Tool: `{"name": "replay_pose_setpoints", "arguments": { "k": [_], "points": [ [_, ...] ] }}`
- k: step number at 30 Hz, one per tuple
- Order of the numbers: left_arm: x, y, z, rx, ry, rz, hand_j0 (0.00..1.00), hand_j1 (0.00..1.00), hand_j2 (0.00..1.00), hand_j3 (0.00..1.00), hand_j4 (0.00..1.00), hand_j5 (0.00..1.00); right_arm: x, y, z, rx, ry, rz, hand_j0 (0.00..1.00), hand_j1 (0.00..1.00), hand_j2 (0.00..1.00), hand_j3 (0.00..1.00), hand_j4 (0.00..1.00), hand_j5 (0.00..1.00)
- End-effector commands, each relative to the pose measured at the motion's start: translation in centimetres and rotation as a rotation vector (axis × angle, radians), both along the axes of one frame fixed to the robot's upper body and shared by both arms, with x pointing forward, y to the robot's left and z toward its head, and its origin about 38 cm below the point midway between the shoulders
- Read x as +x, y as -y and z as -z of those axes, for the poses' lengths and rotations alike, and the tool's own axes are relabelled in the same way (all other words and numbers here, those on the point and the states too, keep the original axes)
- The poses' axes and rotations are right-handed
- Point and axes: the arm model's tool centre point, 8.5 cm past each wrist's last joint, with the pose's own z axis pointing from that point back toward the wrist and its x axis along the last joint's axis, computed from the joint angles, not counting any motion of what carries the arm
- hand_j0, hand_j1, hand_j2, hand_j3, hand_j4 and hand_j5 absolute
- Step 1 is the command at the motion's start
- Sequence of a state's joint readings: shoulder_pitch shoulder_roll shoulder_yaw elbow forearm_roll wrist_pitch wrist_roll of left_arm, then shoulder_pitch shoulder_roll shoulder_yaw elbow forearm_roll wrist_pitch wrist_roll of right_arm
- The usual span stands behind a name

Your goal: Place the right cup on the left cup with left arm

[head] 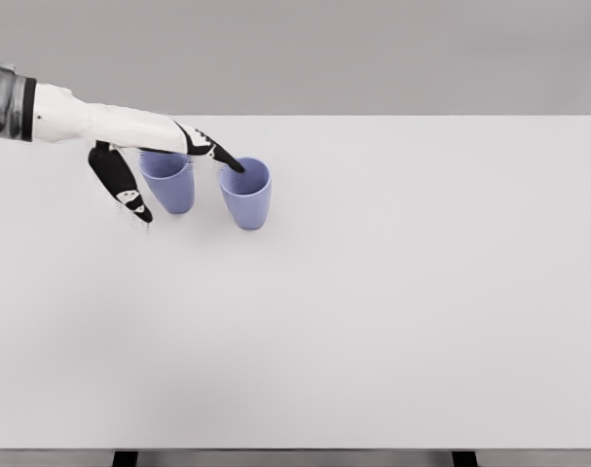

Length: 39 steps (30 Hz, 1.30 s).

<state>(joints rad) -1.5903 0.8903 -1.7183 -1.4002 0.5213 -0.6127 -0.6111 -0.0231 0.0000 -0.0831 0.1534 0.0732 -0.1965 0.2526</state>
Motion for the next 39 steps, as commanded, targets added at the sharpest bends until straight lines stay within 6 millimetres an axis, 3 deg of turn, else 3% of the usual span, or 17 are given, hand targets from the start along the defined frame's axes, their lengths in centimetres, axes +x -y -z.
{"name": "replay_pose_setpoints", "arguments": {
  "k": [1,4,5,6,8,10,13,18,20,27,28,39],
  "points": [
    [0.5,0.5,0.3,-0.014,-0.022,-0.007,1.0,1.0,1.0,1.0,1.0,1.0,0.0,0.0,0.0,0.001,0.0,-0.001,1.0,1.0,1.0,1.0,1.0,1.0],
    [0.8,1.3,-2.5,-0.037,0.044,0.011,1.0,1.0,1.0,1.0,1.0,1.0,0.1,0.0,0.0,0.001,0.001,-0.001,1.0,1.0,1.0,1.0,1.0,1.0],
    [0.9,2.8,-3.0,-0.052,0.055,0.04,1.0,1.0,1.0,1.0,1.0,1.0,0.0,0.0,0.0,0.001,0.0,-0.001,1.0,1.0,1.0,1.0,1.0,1.0],
    [0.9,4.3,-2.9,-0.058,0.048,0.071,1.0,1.0,1.0,1.0,1.0,1.0,0.0,0.0,0.0,-0.001,0.0,-0.001,1.0,1.0,1.0,1.0,1.0,1.0],
    [1.9,3.9,-2.7,-0.053,0.052,0.04,1.0,1.0,1.0,1.0,1.0,1.0,0.1,0.0,0.0,0.001,0.001,-0.001,1.0,1.0,1.0,1.0,1.0,1.0],
    [3.9,5.4,-0.8,-0.045,0.025,0.018,1.0,1.0,1.0,1.0,1.0,1.0,0.0,0.0,0.0,0.001,0.001,-0.001,1.0,1.0,1.0,1.0,1.0,1.0],
    [4.8,4.7,1.0,-0.02,0.016,-0.018,1.0,1.0,1.0,1.0,1.0,1.0,0.0,0.0,0.0,0.001,0.0,-0.001,1.0,1.0,1.0,1.0,1.0,1.0],
    [5.2,6.4,1.7,-0.013,0.035,0.007,1.0,1.0,1.0,1.0,1.0,1.0,0.0,0.0,0.0,0.001,0.0,-0.001,1.0,1.0,1.0,1.0,1.0,1.0],
    [5.6,6.4,3.2,0.003,0.053,-0.003,1.0,1.0,1.0,1.0,1.0,1.0,0.0,0.0,0.0,0.001,0.0,-0.001,1.0,1.0,1.0,1.0,1.0,1.0],
    [6.9,4.7,4.1,0.021,0.056,-0.069,1.0,1.0,1.0,1.0,1.0,1.0,0.1,0.0,0.0,0.001,0.001,-0.001,1.0,1.0,1.0,1.0,1.0,1.0],
    [6.9,4.9,5.0,0.021,0.041,-0.072,1.0,1.0,1.0,1.0,1.0,1.0,0.1,0.0,0.0,0.001,0.001,-0.001,1.0,1.0,1.0,1.0,1.0,1.0],
    [7.0,5.2,6.0,0.021,0.029,-0.077,1.0,1.0,1.0,1.0,1.0,1.0,0.1,0.0,0.0,0.001,0.001,-0.001,1.0,1.0,1.0,1.0,1.0,1.0]
  ]
}}
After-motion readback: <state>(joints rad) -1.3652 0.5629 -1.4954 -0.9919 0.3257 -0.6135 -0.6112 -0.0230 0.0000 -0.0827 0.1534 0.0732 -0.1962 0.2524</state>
